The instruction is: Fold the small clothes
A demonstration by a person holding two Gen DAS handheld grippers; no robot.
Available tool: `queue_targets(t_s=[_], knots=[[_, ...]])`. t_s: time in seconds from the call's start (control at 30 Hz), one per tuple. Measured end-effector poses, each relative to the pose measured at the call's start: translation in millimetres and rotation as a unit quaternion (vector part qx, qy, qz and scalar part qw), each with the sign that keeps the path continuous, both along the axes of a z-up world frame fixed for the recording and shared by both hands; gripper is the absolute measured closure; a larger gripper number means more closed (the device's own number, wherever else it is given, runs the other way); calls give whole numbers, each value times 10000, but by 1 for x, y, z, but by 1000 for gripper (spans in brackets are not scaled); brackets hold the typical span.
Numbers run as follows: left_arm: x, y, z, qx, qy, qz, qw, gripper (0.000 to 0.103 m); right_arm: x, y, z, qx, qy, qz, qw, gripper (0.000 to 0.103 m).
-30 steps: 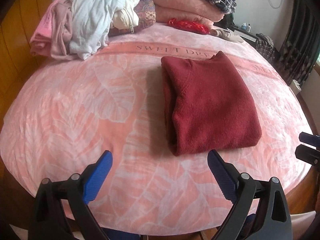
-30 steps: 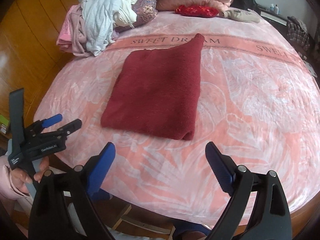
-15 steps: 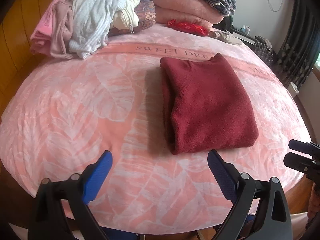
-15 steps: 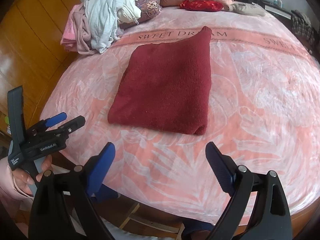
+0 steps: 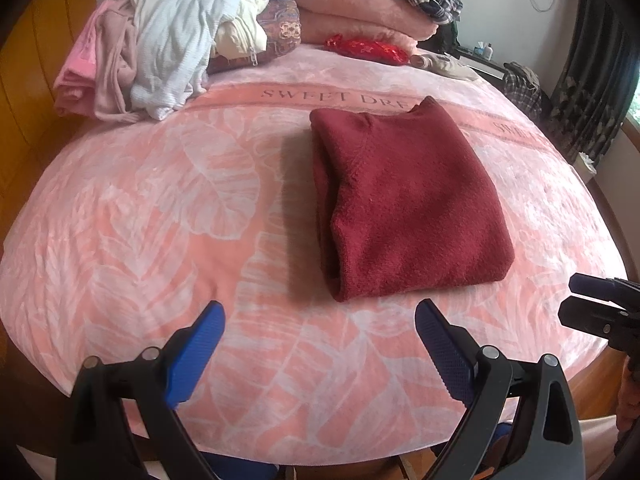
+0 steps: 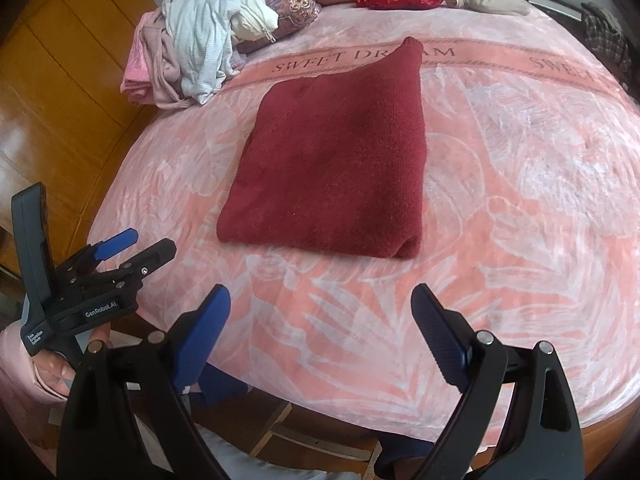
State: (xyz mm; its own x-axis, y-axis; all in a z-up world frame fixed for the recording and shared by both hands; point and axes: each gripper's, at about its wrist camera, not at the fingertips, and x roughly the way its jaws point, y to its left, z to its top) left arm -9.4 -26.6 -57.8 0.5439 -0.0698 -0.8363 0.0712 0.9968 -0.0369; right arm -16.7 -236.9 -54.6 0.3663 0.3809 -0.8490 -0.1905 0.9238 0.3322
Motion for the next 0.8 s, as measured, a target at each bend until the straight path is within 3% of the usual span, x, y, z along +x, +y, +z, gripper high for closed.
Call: queue_targets(t_s=[0.8], knots=[[0,-2,-7,173,57,-45,9998,7,-3,5,-5,114,84,-121,9998,11]])
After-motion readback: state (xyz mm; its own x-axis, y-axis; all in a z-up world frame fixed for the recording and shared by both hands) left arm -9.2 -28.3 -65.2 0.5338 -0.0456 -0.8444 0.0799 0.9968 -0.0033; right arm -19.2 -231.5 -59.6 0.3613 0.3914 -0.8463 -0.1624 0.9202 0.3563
